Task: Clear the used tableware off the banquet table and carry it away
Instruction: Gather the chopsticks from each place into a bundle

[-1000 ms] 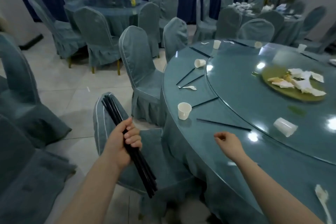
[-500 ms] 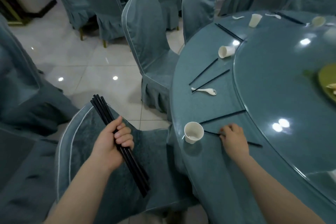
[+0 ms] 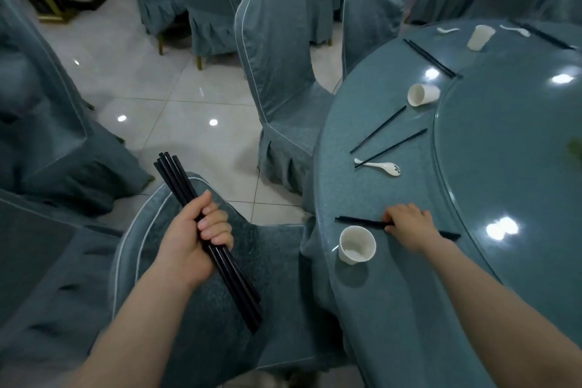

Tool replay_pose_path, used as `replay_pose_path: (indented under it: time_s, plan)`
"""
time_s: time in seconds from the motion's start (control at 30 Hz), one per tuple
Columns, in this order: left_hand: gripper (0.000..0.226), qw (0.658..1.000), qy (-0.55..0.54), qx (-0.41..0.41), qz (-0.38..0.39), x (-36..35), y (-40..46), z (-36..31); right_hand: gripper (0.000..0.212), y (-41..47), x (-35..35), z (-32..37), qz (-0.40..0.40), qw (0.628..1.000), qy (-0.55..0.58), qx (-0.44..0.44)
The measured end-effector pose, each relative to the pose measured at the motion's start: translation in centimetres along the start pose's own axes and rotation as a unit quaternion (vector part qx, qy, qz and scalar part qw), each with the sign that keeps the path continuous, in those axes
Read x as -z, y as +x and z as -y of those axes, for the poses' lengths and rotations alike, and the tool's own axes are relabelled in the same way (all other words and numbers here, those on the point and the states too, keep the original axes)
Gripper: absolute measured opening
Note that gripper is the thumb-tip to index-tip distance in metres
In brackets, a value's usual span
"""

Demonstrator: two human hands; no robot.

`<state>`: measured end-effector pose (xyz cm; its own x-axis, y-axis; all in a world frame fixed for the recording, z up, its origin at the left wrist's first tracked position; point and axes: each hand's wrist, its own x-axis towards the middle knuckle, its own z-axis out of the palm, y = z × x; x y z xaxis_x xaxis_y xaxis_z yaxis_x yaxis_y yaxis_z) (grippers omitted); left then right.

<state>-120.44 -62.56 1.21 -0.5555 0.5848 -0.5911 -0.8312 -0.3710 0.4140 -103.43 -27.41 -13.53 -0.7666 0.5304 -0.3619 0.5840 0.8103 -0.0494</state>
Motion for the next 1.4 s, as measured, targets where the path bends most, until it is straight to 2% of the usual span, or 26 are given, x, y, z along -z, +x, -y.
replay_pose_path:
  time_s: [0.23, 0.33, 0.5, 0.63, 0.7, 0.83, 0.93, 1.07, 1.1, 1.27, 1.4]
  plan:
    - [0.033, 1.000, -0.021, -0.001, 0.011, 1.6, -1.1, -1.1, 0.014, -0.2, 0.5, 1.2, 0.023, 0.999, -0.031, -0.035]
    - [0.031, 0.999, -0.021, 0.012, 0.026, 2.3, -1.8, -1.9, 0.017, -1.6, 1.1, 2.6, -0.016, 0.998, -0.004, -0.065]
    - [0.033, 0.997, -0.003, 0.030, 0.067, 3.8, -3.7, -4.6, 0.010, -5.5, 6.0, 8.6, -0.165, 0.972, 0.142, -0.085]
    - [0.037, 0.994, -0.012, 0.055, 0.094, 5.5, -6.1, -7.1, 0.004, -9.9, 9.6, 16.4, -0.210, 0.935, 0.280, -0.059]
    - [0.038, 0.994, -0.006, 0.057, 0.097, 6.8, -7.1, -8.5, 0.010, -11.9, 10.9, 20.8, -0.222, 0.910, 0.348, -0.041]
    - [0.032, 0.994, 0.016, 0.048, 0.096, 9.8, -9.1, -11.4, 0.020, -15.3, 12.3, 29.6, -0.180, 0.865, 0.467, -0.007]
    - [0.028, 0.994, 0.056, 0.023, 0.093, 11.8, -10.3, -13.5, 0.016, -16.9, 13.1, 35.1, -0.129, 0.835, 0.534, 0.011]
    - [0.030, 0.993, 0.104, 0.004, 0.061, 13.7, -11.0, -16.3, 0.009, -17.6, 14.8, 41.2, -0.007, 0.768, 0.637, 0.073]
    - [0.031, 0.991, 0.122, -0.003, 0.051, 14.0, -10.9, -16.8, 0.007, -17.5, 15.2, 42.6, 0.018, 0.764, 0.639, 0.091]
    - [0.037, 0.983, 0.184, -0.017, 0.006, 14.8, -10.0, -19.0, 0.008, -15.0, 16.2, 48.8, 0.054, 0.835, 0.531, 0.136]
    - [0.039, 0.970, 0.244, -0.017, -0.004, 15.7, -8.0, -21.4, 0.013, -11.4, 15.8, 53.0, 0.070, 0.866, 0.481, 0.117]
